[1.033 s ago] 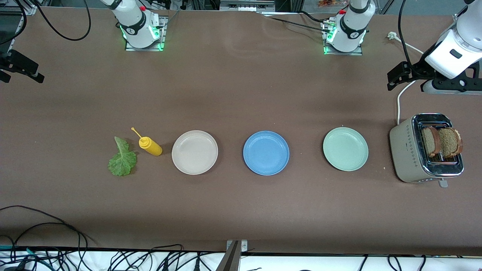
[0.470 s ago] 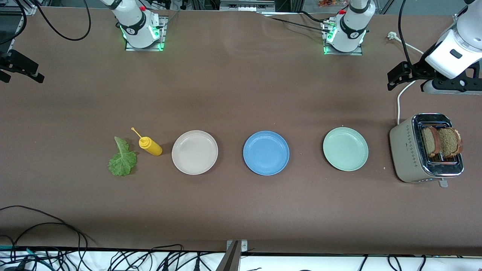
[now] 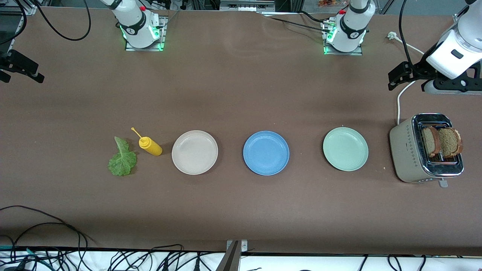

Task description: Make sandwich in blue plate with both arms

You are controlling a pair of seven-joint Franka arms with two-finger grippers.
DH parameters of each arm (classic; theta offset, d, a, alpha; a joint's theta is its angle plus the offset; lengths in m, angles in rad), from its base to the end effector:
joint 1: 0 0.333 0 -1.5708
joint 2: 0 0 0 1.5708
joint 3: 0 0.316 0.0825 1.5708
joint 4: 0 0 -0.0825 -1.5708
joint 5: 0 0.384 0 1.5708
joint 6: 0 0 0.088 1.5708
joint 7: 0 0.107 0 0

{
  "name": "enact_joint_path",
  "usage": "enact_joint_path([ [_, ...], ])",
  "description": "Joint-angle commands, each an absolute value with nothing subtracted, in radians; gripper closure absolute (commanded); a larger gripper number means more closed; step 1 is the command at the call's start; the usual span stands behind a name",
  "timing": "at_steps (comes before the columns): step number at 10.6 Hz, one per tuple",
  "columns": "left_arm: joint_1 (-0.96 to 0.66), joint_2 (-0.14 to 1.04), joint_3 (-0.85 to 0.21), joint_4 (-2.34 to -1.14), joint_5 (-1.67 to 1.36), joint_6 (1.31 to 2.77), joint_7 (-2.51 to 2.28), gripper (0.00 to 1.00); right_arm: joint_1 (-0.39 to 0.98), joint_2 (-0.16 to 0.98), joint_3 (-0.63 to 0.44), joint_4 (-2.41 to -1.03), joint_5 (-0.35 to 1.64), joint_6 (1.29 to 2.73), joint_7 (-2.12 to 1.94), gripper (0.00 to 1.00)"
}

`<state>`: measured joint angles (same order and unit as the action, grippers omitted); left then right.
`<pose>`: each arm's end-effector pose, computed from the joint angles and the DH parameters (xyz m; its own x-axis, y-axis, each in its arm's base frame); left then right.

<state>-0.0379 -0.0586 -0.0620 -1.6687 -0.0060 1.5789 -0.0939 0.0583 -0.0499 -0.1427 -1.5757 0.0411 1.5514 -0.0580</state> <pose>0.5326 -0.0550 0.6109 0.9995 -0.0057 -0.0314 -0.0057 -1.0000 -0.0006 0.5357 -0.0430 0.6475 0.9993 -0.0256 0.0279 -0.0243 -0.9986 -0.0466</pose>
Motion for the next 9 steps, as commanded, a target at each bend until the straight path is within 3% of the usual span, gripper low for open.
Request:
enact_joint_path([
  [1, -0.04, -0.04, -0.055, -1.628, 0.008, 1.551, -0.081, 0.0, 0.066, -0.049, -0.149, -1.555, 0.026, 1.531, -0.071, 0.0],
  [9, -0.028, -0.038, -0.055, -1.628, 0.009, 1.522, -0.077, 0.0, 0.066, -0.049, -0.149, -1.555, 0.026, 1.531, -0.072, 0.0],
])
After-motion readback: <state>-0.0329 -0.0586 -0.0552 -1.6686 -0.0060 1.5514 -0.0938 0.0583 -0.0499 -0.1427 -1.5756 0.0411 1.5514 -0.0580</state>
